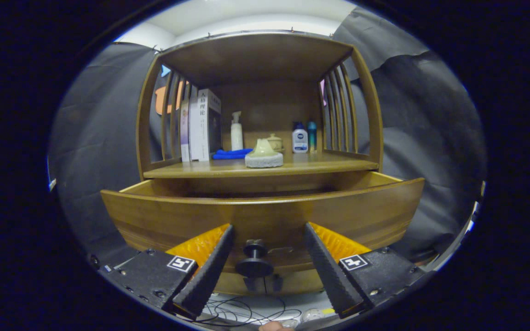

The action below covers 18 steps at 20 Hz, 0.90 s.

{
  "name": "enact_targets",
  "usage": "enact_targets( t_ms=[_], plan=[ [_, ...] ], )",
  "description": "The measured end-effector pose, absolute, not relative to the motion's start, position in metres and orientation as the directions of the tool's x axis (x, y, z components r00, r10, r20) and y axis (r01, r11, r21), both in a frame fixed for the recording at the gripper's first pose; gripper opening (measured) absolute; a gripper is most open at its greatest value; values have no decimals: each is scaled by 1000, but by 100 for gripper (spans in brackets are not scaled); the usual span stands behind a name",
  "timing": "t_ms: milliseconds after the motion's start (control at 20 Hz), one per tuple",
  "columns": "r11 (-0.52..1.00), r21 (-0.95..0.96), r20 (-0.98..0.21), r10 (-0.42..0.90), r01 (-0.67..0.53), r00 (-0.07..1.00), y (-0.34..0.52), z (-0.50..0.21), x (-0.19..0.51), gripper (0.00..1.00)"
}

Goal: Pull open the drawer, take out the items inside it, and place them on the countertop above the cabinet.

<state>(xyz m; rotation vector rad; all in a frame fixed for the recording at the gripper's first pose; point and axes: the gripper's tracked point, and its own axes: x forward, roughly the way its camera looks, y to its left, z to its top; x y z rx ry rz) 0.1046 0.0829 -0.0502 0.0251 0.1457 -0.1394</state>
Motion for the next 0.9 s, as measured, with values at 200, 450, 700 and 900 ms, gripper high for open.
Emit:
enact_targets(
  t_ms=[200, 450, 700, 900],
  plan=[
    [990, 7, -141, -140, 143, 980, 79, -49, 128, 99],
    [990, 6, -140, -140, 142, 980, 78, -47, 155, 99],
    [990, 4, -125, -138, 140, 982, 76, -45, 179, 99],
    [990, 9, -130, -138, 140, 982, 74, -44, 199, 99]
  ],
)
